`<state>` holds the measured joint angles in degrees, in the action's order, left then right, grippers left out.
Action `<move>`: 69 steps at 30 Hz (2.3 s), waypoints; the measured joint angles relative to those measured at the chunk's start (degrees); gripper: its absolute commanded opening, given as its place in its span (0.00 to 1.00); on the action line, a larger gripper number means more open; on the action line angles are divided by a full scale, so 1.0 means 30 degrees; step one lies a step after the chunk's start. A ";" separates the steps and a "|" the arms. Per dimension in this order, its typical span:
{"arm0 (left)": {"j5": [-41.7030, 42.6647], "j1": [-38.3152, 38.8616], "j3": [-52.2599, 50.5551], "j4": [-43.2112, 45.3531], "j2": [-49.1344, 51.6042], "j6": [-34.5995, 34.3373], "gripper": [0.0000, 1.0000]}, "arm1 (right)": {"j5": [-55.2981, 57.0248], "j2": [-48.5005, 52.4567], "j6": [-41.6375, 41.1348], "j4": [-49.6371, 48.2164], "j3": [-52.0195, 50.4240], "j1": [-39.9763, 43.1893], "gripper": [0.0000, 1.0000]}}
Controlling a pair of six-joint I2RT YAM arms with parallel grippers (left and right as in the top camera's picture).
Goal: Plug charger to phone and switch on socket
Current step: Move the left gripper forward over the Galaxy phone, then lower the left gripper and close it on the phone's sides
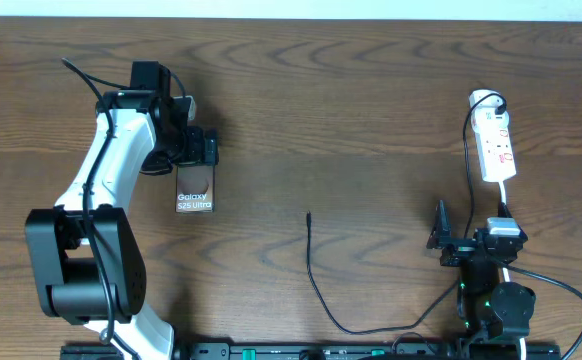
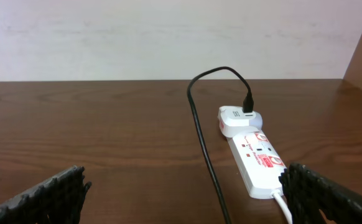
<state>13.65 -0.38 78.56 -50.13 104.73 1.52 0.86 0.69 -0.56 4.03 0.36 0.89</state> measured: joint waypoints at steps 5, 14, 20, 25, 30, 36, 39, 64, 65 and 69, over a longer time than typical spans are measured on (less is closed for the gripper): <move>-0.0087 0.0007 -0.0044 0.0015 0.0000 -0.0007 0.98 | 0.0000 0.0000 0.0000 0.0007 0.0000 0.0000 0.99; -0.2710 0.0721 -0.0306 0.0168 0.0000 -0.1115 0.98 | 0.0000 0.0000 0.0000 0.0007 0.0000 0.0000 0.99; -0.3249 0.1362 -0.0328 0.0452 0.0000 -0.1435 0.98 | 0.0000 0.0000 -0.0007 0.0000 0.0000 0.0000 0.99; -0.3402 0.1362 -0.0328 0.0452 0.0000 -0.1457 0.98 | 0.0000 0.0000 0.0000 0.0000 0.0000 0.0000 0.99; -0.3483 0.1362 -0.0364 0.0605 0.0000 -0.1501 0.98 | 0.0000 0.0000 0.0000 0.0000 0.0000 0.0000 0.99; -0.3541 0.1362 -0.0750 0.0925 0.0109 -0.1501 0.98 | -0.0007 0.0000 0.0000 0.0007 0.0000 0.0000 0.99; -0.3541 0.1362 -0.0794 0.0962 0.0532 -0.1501 0.98 | 0.0000 0.0000 0.0000 0.0000 0.0000 0.0000 0.99; -0.3453 0.1348 -0.0984 0.1960 0.3490 -0.1508 0.98 | 0.0000 0.0000 -0.0007 0.0000 0.0000 0.0000 0.99; -0.3453 0.1348 -0.0984 0.1974 0.3490 -0.1508 0.98 | 0.0000 0.0000 -0.0007 0.0000 0.0000 0.0000 0.99; -0.3453 0.1348 -0.0984 0.2018 0.3490 -0.1508 0.98 | 0.0000 0.0000 -0.0007 0.0000 0.0000 0.0000 0.99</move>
<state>3.29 3.66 75.61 -44.07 115.20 -3.01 0.86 0.69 -0.58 4.03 0.36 0.89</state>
